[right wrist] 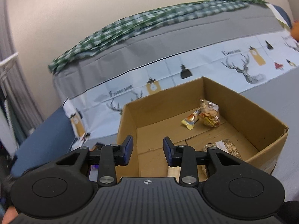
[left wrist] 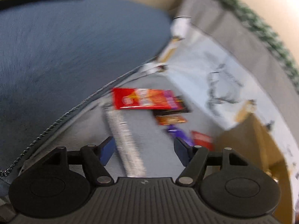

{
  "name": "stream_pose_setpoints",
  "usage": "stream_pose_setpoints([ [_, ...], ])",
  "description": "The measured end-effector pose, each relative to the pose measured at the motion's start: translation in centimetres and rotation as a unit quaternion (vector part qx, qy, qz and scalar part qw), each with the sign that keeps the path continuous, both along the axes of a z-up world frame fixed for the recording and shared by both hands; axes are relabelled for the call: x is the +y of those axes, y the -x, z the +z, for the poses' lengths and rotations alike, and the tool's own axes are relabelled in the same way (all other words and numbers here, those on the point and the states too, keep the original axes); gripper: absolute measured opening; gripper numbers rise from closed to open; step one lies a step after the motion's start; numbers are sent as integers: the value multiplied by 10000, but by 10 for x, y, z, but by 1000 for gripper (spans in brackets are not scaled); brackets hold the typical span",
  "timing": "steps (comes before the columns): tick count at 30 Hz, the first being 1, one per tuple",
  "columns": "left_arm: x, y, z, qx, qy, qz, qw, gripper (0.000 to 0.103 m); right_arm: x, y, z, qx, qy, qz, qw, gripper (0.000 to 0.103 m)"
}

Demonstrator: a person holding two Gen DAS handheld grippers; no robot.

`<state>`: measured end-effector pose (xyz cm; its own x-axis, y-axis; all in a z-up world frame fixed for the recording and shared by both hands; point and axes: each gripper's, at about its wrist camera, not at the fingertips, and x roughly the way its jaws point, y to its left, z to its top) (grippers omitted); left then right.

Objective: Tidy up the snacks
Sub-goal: 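Grasp the silver foil bar with the left gripper while the right moves over the purple chocolate bar, then grasp the purple chocolate bar with the right gripper while the left lifts the silver bar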

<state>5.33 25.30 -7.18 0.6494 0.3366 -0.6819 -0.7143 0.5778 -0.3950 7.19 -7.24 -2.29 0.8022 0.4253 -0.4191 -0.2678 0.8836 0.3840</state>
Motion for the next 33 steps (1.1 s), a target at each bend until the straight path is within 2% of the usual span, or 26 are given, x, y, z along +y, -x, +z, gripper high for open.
stream_pose_setpoints([
  [5, 11, -21, -25, 653, -130, 62, 9978, 73, 9, -2, 2, 32, 254, 270, 9993, 37],
  [7, 8, -28, -29, 799, -347, 33, 9962, 70, 18, -6, 6, 62, 352, 454, 9983, 37],
  [9, 4, -31, -30, 913, -503, -40, 9945, 43, 33, -11, 12, 103, 533, 687, 9962, 39],
  [11, 4, -29, -30, 865, -491, -49, 9950, 25, 55, -19, 20, 190, 677, 1032, 9922, 39],
  [12, 5, -26, -30, 821, -440, -42, 9956, 17, 70, -23, 25, 211, 820, 1179, 9894, 39],
  [14, 9, -21, -30, 747, -338, 57, 9966, 12, 101, -37, 34, 275, 1158, 1452, 9822, 39],
  [18, 19, -15, -30, 579, -66, 291, 9979, 8, 169, -77, 30, 786, 1581, 1916, 9655, 46],
  [21, 25, -12, -31, 476, 144, 323, 9982, 10, 219, -105, 4, 1021, 2078, 2188, 9479, 57],
  [23, 27, -12, -32, 446, 203, 310, 9983, 10, 247, -121, -20, 1126, 2533, 2144, 9366, 61],
  [25, 29, -13, -33, 426, 189, 284, 9985, 13, 264, -133, -40, 1222, 2786, 2191, 9271, 65],
  [29, 29, -16, -34, 433, 101, 249, 9987, 13, 280, -147, -72, 1317, 3218, 2287, 9093, 65],
  [33, 30, -17, -36, 418, 88, 244, 9988, 13, 281, -145, -89, 1260, 3385, 2324, 9031, 65],
])
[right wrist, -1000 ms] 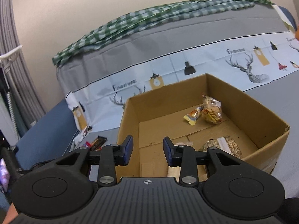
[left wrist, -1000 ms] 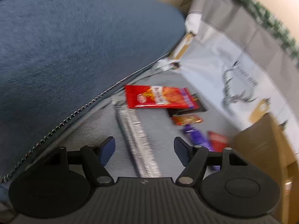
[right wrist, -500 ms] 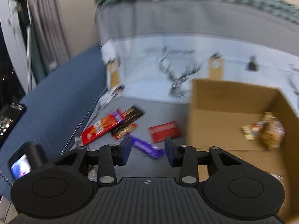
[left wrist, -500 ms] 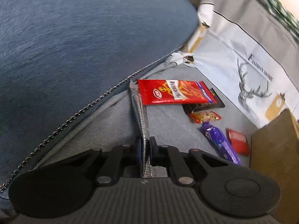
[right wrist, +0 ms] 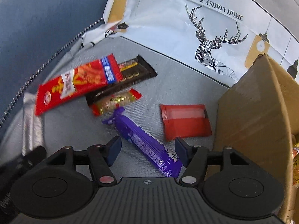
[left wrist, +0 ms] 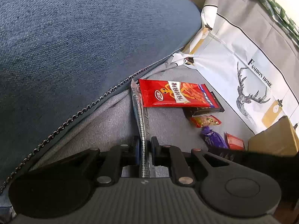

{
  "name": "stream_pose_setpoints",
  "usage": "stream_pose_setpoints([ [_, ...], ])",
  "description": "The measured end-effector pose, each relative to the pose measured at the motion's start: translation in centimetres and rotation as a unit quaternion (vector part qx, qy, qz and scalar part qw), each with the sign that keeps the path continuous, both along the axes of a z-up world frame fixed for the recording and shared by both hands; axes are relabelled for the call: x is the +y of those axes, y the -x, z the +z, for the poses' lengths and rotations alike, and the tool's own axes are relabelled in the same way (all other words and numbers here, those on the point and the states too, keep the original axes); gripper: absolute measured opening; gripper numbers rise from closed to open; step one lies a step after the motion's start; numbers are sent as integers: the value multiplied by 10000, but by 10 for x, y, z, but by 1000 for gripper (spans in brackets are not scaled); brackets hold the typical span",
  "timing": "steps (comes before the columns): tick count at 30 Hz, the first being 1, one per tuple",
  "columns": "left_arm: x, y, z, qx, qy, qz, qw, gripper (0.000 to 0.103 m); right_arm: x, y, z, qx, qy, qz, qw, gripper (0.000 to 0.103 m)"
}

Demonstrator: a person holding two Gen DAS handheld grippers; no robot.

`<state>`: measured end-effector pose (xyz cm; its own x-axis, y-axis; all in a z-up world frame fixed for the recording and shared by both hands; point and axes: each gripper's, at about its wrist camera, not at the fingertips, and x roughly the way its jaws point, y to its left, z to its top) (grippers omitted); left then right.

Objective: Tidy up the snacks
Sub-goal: 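Grasp the purple chocolate bar with the right gripper while the left lifts the silver bar, then carry the silver bar with the left gripper while the right carries the purple bar toward the box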

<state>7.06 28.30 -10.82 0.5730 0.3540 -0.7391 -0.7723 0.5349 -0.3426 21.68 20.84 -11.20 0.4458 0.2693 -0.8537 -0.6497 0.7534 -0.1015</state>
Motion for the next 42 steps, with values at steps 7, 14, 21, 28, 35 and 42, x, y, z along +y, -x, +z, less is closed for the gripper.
stream_pose_setpoints([
  [7, 1, -1, -1, -60, 48, -124, 9999, 9, -5, 9, -4, 190, -261, 121, 9994, 17],
  [14, 3, 4, 0, -200, 310, -267, 9990, 8, -34, 49, 28, 180, -653, 81, 9977, 15],
  [21, -4, 12, 8, -490, 644, -782, 9936, 8, -93, 115, 57, 213, -1024, 28, 9945, 15],
  [28, -21, 23, 5, -461, 1117, -1585, 9799, 7, -139, 166, 51, 342, -1160, 183, 9925, 15],
  [35, -51, 32, -6, -225, 1747, -2503, 9520, 7, -153, 182, 16, 540, -1314, -21, 9899, 15],
  [42, -76, 32, -8, 169, 1213, -2698, 9551, 20, -161, 176, 0, 572, -1186, -155, 9912, 17],
])
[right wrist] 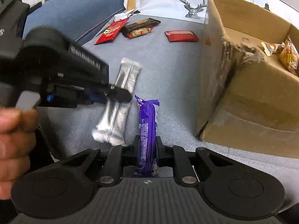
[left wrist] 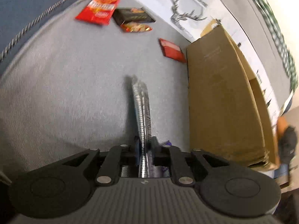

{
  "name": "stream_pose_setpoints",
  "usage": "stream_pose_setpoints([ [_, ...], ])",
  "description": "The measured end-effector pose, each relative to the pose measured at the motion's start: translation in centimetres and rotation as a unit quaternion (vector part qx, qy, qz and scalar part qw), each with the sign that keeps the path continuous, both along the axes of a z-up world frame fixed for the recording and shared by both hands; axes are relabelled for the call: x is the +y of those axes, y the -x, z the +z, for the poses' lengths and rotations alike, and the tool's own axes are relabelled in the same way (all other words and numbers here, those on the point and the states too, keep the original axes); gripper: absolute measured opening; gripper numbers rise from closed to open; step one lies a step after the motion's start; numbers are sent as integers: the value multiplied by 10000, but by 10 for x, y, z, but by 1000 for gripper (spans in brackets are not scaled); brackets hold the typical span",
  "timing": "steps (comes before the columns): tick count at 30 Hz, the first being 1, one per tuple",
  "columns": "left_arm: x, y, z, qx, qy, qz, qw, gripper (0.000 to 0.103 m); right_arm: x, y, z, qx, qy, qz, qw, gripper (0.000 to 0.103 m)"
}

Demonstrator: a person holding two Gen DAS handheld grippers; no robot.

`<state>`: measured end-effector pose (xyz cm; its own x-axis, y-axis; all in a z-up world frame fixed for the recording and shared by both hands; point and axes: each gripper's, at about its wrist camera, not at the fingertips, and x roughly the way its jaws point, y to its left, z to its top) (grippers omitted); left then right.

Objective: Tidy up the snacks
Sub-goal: 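Carry the silver bar with the left gripper while the right carries the purple bar toward the box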

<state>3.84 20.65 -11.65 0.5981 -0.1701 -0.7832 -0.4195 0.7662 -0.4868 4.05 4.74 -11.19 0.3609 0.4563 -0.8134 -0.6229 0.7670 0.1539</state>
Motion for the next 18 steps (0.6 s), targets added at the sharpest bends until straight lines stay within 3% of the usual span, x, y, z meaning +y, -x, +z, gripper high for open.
stream_pose_setpoints([
  [4, -21, -2, 8, -51, -994, -155, 9949, 31, -2, -3, -2, 86, -103, 47, 9999, 18],
  [7, -38, -5, 9, -83, -1638, -352, 9858, 44, -3, -4, -1, 82, -112, 86, 9999, 19],
  [11, -56, -13, 3, -94, -2177, -650, 9738, 58, -5, -3, 0, 89, -115, 113, 9998, 19],
  [16, -70, -16, -2, -39, -2672, -904, 9594, 57, -5, -1, -1, 53, -96, 144, 9998, 19],
  [18, -72, -16, -3, -8, -2863, -904, 9539, 41, -4, -1, -1, 22, -83, 153, 9998, 20],
])
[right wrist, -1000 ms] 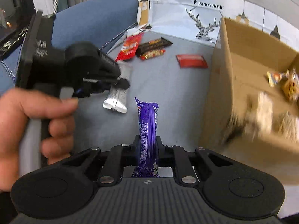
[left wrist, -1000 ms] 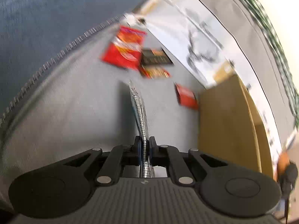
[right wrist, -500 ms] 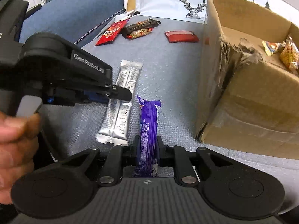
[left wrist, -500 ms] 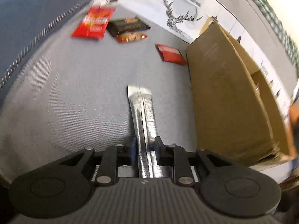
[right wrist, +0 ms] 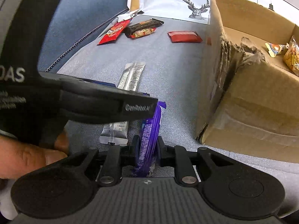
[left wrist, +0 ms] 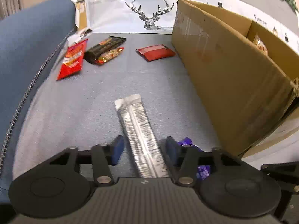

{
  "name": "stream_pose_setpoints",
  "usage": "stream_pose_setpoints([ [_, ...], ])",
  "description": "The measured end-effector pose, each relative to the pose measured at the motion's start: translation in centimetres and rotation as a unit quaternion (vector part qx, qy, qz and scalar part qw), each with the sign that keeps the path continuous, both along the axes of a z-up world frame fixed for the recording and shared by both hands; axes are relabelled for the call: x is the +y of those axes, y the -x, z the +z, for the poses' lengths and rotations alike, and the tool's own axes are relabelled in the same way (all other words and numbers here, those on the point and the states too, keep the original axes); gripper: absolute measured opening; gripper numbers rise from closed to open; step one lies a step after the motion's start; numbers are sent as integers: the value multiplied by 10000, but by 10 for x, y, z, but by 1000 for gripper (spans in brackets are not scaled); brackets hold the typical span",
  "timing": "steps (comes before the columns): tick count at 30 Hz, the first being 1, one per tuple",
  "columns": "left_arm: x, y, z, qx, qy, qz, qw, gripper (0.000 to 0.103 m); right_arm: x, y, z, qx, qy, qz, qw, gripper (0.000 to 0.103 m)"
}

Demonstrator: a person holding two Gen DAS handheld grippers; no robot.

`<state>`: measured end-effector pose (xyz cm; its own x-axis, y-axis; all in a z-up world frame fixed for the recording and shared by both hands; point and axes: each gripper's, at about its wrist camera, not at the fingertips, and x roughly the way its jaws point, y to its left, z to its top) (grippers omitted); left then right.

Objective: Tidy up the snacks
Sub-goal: 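Carry the silver bar with the left gripper while the right carries the purple bar toward the box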

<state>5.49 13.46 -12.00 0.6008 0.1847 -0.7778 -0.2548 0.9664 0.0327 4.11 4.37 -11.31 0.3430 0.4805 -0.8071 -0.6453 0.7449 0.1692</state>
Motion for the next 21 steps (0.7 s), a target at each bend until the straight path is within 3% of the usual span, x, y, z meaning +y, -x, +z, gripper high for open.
stream_pose_setpoints([
  [3, 6, 1, 1, -19, 54, 106, 9999, 27, 2, 3, 0, -88, 47, 28, 9999, 20],
  [6, 14, 5, 6, -94, 259, 260, 9993, 19, 4, 7, 0, -220, 124, 86, 9996, 19],
  [11, 21, 14, 23, -338, 415, 380, 9978, 18, 5, 11, 2, -371, 154, 64, 9992, 16],
  [15, 36, 21, 43, -459, 847, 604, 9935, 18, 2, 15, 8, -452, 43, -10, 9990, 16],
  [21, 43, 40, 69, -853, 1034, 398, 9902, 18, -4, 21, 30, -681, -414, -28, 9968, 16],
])
